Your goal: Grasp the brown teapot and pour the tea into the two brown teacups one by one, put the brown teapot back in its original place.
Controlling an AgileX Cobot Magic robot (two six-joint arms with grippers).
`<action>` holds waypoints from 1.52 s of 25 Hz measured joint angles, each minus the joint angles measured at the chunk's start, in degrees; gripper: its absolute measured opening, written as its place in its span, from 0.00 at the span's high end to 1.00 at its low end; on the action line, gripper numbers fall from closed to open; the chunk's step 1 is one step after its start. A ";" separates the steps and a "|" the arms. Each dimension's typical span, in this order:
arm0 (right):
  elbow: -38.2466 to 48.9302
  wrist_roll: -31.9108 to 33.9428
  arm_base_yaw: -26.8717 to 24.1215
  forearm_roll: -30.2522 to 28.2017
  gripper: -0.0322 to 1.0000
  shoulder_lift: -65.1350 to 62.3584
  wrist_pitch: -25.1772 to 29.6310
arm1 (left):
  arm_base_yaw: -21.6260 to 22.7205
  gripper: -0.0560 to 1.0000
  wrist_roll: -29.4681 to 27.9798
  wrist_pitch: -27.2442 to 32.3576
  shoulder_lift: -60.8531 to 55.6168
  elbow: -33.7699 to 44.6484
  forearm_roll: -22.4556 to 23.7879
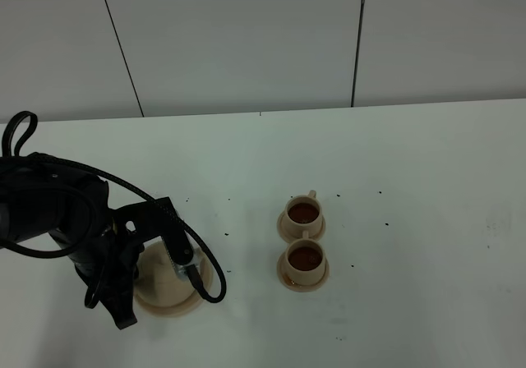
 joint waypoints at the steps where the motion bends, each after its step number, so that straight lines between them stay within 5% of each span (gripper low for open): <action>1: 0.00 0.00 0.00 0.00 0.74 0.00 0.00 | 0.00 0.79 0.00 0.00 0.00 0.00 0.00; 21: 0.00 0.00 0.00 0.00 0.74 0.00 0.00 | 0.00 0.78 -1.96 0.17 0.00 0.00 0.02; 30: 0.00 0.00 0.00 0.00 0.74 0.00 0.00 | 0.00 0.54 -2.81 0.01 0.00 0.00 0.76; 38: 0.00 0.00 0.00 0.00 0.74 0.00 0.00 | 0.00 0.50 -2.93 -0.05 0.00 0.00 0.76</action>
